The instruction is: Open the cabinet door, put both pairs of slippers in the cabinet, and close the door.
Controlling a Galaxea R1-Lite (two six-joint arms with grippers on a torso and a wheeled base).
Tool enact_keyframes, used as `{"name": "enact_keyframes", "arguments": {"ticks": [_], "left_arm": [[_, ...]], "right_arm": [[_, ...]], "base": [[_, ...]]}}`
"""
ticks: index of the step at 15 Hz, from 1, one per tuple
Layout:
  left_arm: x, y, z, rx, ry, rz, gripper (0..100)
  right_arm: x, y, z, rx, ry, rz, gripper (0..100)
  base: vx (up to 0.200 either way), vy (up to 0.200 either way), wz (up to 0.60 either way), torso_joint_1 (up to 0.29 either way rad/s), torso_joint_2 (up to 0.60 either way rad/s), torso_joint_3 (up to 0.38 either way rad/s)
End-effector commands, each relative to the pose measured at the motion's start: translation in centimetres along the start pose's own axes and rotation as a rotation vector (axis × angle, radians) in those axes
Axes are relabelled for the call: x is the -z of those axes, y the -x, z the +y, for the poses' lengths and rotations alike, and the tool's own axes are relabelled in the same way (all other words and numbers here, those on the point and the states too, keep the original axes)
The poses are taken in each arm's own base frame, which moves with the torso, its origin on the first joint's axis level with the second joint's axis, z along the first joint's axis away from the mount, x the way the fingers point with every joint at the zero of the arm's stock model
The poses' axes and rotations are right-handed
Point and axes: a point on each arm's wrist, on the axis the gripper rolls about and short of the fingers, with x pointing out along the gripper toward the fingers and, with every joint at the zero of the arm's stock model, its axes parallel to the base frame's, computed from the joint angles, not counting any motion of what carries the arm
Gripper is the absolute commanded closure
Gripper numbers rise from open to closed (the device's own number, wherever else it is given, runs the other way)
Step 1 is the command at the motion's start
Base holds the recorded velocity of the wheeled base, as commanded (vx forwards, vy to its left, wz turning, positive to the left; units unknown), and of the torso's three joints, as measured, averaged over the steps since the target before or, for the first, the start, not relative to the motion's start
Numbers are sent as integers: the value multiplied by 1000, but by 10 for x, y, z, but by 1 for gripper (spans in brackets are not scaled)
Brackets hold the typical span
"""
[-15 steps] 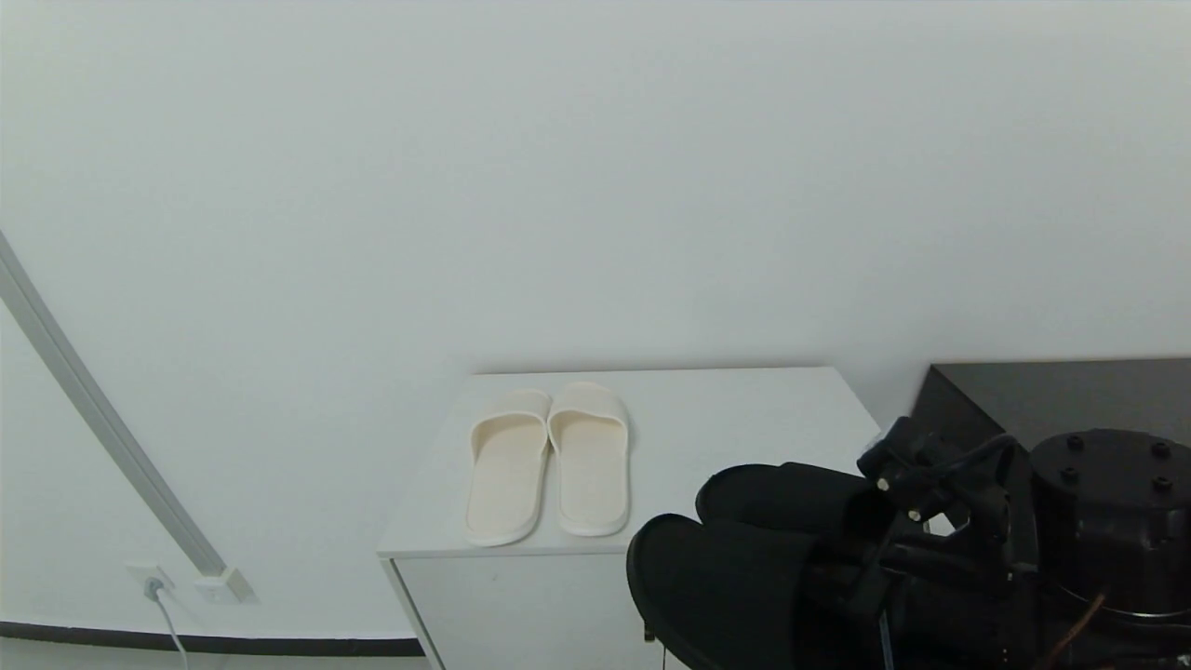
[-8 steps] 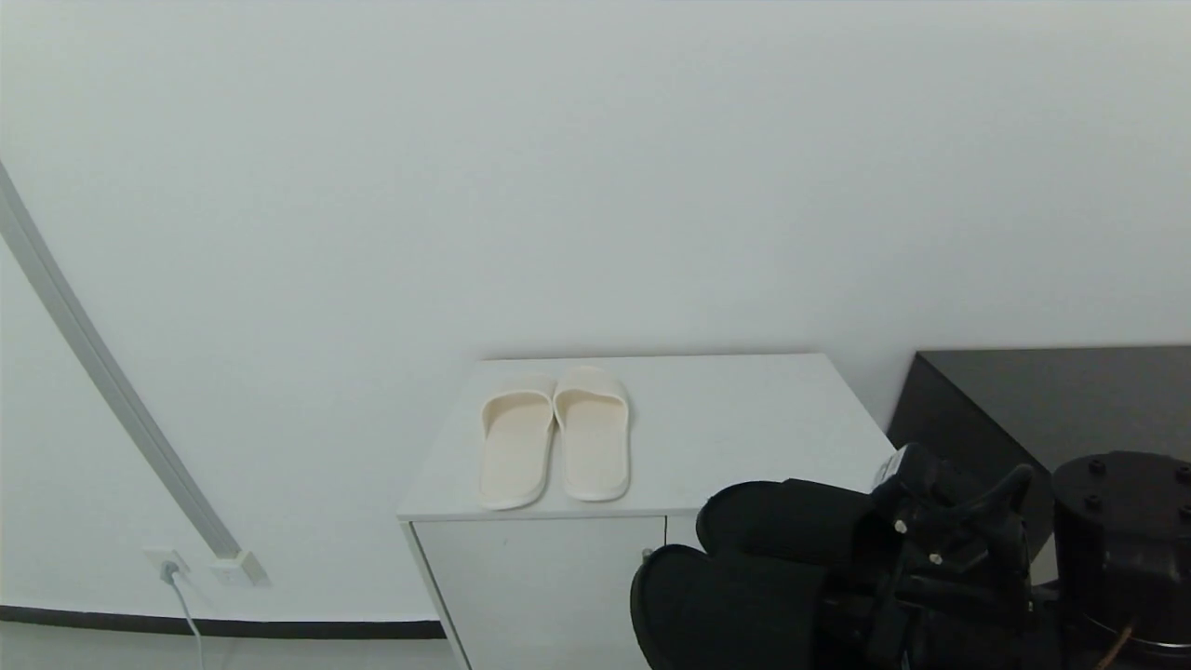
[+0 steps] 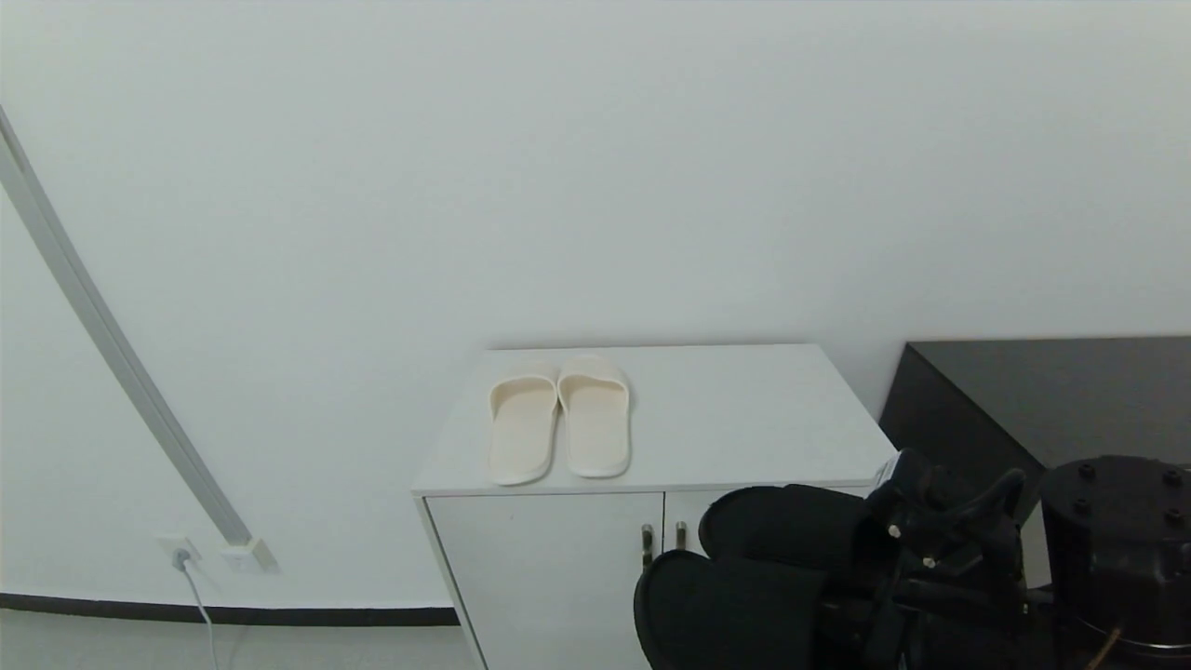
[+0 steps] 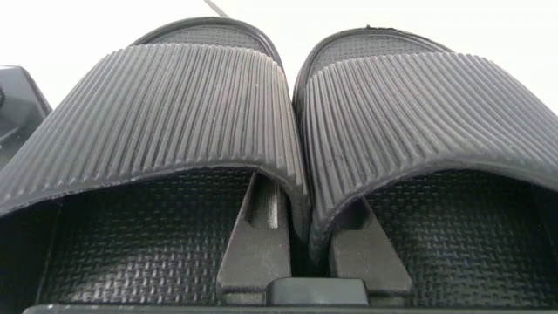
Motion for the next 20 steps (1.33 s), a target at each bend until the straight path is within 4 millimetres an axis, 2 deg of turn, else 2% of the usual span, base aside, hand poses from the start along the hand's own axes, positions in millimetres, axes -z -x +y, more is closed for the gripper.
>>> {"name": "enact_keyframes", "arguments": {"ticks": [1, 11, 18, 19, 20], "left_arm": [[0, 0, 0, 0, 0, -1, 100], [0, 0, 0, -2, 2, -1, 100], [0, 0, 0, 0, 2, -1, 100], [0, 0, 0, 0, 2, -1, 0], [0, 0, 0, 0, 9, -1, 0]], "right_arm": [[2, -1, 0, -2, 0, 9, 100], [6, -1, 0, -3, 20, 24, 100], [6, -2, 0, -6, 21, 29, 100], [5, -4, 0, -9, 21, 26, 100], [6, -5, 0, -13, 20, 30, 100]], "base": [[0, 0, 0, 0, 0, 0], [0, 0, 0, 0, 0, 0], [0, 0, 0, -147, 352, 196], [0, 0, 0, -178, 413, 222], [0, 0, 0, -203, 471, 271]]}}
